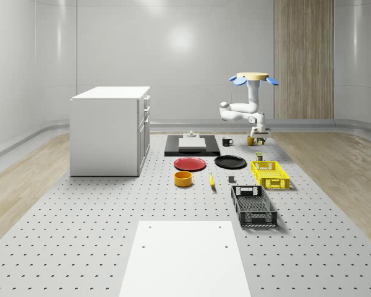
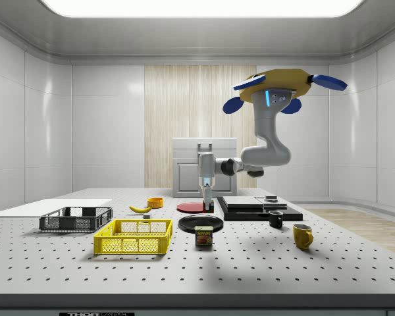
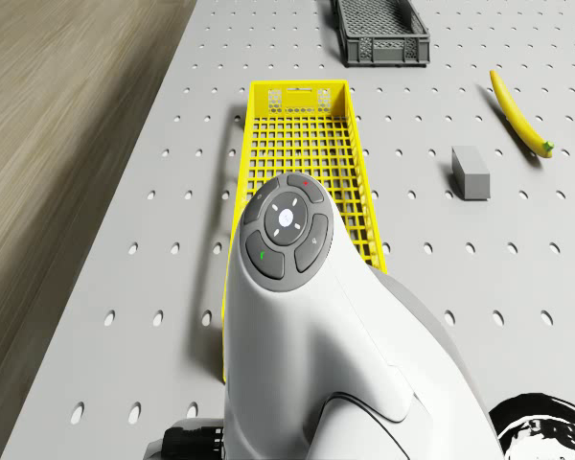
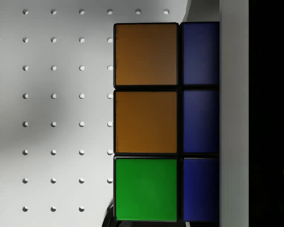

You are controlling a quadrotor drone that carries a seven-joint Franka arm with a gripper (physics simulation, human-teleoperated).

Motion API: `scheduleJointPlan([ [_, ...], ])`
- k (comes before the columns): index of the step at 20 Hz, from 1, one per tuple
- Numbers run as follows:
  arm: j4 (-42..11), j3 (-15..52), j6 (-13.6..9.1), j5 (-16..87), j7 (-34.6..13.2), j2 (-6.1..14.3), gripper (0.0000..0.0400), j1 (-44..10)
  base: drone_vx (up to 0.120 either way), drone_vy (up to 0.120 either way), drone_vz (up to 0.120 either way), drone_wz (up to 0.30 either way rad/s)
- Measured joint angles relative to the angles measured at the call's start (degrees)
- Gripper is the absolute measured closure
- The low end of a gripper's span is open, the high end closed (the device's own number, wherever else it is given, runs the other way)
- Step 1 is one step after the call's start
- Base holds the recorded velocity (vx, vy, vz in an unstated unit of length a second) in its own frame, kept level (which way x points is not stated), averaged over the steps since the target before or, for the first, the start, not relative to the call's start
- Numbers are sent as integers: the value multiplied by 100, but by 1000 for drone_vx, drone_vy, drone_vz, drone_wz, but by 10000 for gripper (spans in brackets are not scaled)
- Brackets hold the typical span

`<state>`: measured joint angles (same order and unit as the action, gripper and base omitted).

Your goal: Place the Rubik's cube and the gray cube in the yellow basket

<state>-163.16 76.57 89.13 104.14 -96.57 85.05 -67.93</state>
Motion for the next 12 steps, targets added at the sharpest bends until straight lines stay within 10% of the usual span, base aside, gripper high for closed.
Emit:
scheduleJointPlan([
  [12,4,13,84,-38,-18,90,75,-23,120,0,0,0],
])
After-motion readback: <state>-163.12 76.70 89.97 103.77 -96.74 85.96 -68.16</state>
